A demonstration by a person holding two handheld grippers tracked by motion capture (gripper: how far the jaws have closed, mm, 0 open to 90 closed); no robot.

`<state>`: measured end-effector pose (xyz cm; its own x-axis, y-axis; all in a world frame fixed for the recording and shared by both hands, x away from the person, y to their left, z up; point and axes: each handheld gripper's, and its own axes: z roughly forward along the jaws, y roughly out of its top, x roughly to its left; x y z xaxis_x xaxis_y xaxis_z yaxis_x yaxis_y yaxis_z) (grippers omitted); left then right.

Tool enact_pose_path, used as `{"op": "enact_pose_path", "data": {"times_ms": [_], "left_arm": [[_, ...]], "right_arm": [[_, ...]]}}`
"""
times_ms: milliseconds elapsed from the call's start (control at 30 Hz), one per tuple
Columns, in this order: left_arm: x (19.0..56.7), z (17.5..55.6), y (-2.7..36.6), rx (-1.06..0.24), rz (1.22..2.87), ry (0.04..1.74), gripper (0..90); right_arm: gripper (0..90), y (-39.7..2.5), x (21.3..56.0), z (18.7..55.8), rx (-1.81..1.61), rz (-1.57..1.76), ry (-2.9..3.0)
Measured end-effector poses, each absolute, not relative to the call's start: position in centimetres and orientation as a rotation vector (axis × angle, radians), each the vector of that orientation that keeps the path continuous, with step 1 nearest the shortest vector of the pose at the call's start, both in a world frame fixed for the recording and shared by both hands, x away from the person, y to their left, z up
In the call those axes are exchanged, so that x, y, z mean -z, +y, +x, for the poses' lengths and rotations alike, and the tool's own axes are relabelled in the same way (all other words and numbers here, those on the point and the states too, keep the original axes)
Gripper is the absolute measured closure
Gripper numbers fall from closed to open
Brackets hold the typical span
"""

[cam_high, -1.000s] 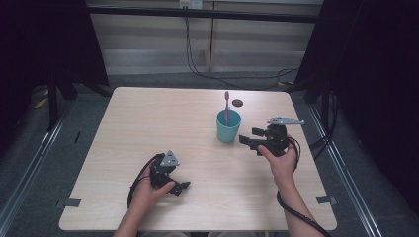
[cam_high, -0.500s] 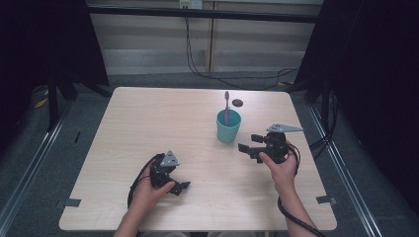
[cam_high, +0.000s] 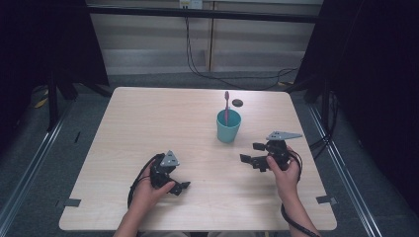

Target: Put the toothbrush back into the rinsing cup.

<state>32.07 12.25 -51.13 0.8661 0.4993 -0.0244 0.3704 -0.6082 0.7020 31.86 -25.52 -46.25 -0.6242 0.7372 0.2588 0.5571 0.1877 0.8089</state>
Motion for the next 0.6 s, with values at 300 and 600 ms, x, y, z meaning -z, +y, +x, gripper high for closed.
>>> {"op": "enact_pose_path", "data": {"times_ms": [300,600], "left_arm": [[51.1,32.1,12.3,-0.224,2.291,0.624,0.0],[51.1,32.1,12.2,-0.224,2.291,0.625,0.0]], "right_arm": [[15.9,-26.3,47.0,30.9,-1.391,1.259,2.278],[15.9,-26.1,48.1,29.6,-1.331,1.223,2.314]]}}
